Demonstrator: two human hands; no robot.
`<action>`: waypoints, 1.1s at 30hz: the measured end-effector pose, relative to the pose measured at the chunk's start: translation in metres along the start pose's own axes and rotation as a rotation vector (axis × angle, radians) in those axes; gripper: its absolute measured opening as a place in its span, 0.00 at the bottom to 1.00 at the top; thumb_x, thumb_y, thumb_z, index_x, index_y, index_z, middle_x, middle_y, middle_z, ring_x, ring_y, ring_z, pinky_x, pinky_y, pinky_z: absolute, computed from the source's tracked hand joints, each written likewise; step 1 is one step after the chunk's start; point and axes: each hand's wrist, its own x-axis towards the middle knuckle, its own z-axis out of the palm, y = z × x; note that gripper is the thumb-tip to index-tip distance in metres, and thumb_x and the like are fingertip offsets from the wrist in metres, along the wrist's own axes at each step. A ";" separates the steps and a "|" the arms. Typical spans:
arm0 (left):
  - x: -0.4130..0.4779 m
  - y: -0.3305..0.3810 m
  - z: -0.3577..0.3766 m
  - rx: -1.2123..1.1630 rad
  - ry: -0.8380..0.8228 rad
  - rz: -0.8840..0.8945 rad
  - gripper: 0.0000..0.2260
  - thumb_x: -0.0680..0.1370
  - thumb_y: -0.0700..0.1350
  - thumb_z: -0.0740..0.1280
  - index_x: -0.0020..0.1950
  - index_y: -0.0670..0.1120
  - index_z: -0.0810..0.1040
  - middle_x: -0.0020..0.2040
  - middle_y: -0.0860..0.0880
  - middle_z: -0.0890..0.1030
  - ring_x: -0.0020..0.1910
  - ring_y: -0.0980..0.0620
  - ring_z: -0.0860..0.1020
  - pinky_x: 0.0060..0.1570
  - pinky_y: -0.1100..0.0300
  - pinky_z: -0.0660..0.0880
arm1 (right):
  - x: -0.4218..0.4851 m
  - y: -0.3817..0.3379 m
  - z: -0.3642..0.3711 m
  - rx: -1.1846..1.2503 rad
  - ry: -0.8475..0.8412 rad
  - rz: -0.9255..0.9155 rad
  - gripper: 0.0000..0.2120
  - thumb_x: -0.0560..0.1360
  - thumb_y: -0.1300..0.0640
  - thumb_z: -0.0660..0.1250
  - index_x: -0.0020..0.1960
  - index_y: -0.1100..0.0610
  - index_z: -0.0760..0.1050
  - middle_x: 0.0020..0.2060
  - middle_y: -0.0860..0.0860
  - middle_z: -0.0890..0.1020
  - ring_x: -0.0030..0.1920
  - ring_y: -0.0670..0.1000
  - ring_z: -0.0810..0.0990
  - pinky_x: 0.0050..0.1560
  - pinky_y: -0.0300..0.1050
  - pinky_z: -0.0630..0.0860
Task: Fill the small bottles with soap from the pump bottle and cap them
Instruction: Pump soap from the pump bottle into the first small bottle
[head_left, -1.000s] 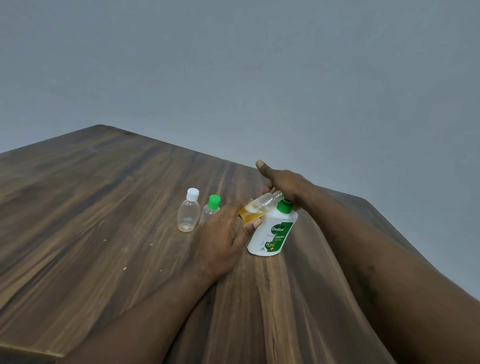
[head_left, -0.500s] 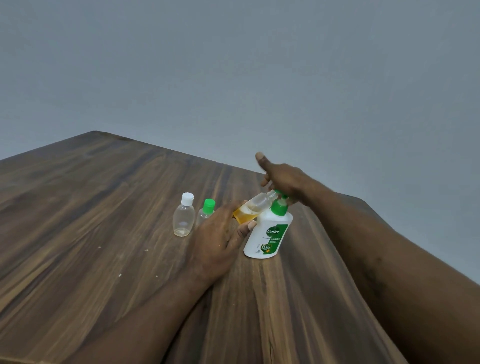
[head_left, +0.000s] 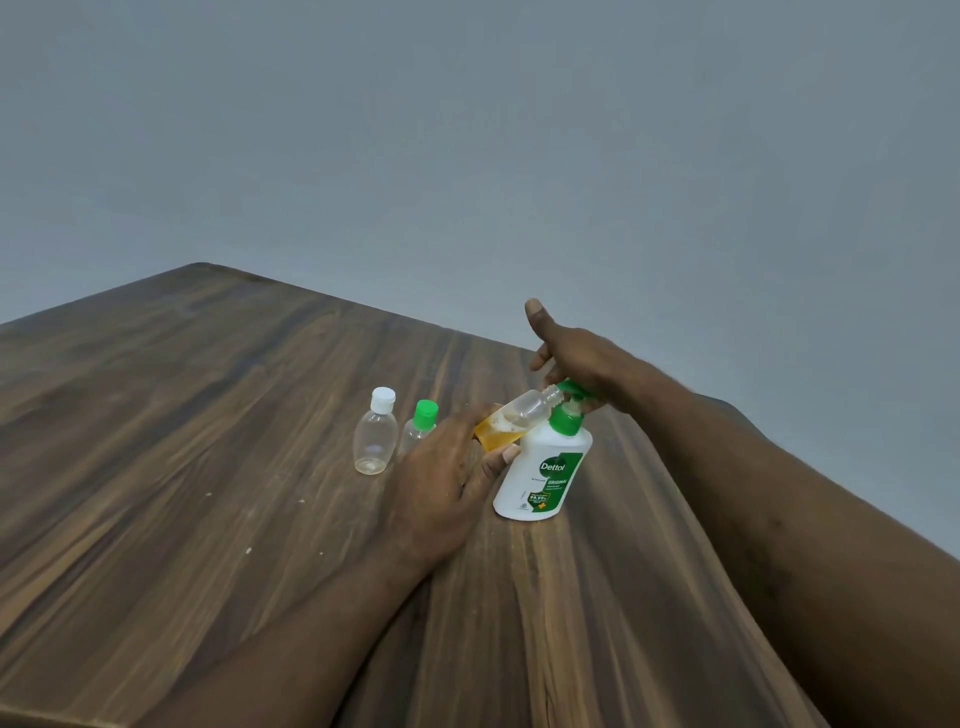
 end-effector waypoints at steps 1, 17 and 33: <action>0.000 0.000 0.000 -0.005 0.005 0.005 0.17 0.82 0.63 0.62 0.67 0.58 0.74 0.48 0.63 0.78 0.44 0.65 0.76 0.42 0.68 0.67 | 0.001 -0.001 -0.005 0.017 0.021 -0.012 0.44 0.74 0.19 0.43 0.54 0.52 0.81 0.50 0.54 0.84 0.52 0.56 0.83 0.47 0.50 0.79; 0.001 -0.003 0.002 0.003 0.002 0.015 0.18 0.82 0.61 0.62 0.68 0.54 0.76 0.48 0.61 0.78 0.42 0.66 0.75 0.40 0.68 0.66 | 0.005 0.014 0.017 0.025 -0.050 0.061 0.44 0.76 0.21 0.48 0.51 0.58 0.82 0.53 0.56 0.85 0.53 0.57 0.83 0.59 0.57 0.79; 0.000 0.001 0.000 -0.020 -0.013 0.022 0.20 0.82 0.63 0.60 0.68 0.54 0.75 0.51 0.60 0.79 0.42 0.65 0.76 0.41 0.68 0.69 | 0.006 0.016 0.018 0.023 -0.033 0.056 0.43 0.76 0.21 0.48 0.50 0.57 0.82 0.52 0.57 0.85 0.52 0.57 0.83 0.57 0.57 0.78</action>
